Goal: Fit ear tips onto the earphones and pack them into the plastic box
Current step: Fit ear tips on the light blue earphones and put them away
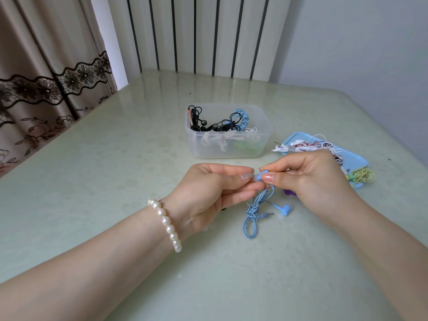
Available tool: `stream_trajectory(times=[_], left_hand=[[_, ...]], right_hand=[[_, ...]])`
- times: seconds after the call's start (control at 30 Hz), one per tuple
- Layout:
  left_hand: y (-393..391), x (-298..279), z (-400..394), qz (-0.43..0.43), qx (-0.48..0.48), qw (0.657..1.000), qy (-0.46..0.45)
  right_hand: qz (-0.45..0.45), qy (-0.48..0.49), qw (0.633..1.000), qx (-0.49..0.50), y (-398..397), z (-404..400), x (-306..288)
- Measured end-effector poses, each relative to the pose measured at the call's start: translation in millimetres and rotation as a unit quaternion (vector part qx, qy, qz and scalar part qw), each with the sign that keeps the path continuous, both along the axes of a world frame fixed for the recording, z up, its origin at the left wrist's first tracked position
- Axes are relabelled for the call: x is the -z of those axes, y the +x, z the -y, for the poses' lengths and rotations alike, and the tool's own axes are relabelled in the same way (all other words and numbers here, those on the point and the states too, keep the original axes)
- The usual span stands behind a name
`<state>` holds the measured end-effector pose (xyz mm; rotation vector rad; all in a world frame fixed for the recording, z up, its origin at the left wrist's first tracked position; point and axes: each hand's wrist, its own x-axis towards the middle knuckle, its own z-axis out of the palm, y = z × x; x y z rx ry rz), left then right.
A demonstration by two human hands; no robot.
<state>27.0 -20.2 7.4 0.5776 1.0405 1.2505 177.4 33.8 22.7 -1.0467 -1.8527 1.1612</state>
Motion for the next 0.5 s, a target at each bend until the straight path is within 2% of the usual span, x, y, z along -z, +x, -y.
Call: stream_trajectory(times=[0.5], left_hand=[[4.0, -1.6, 1.9, -0.017, -0.013, 1.0, 0.009]], right_hand=[[0.006, -0.002, 1.0, 0.017, -3.5, 2.9, 1.9]])
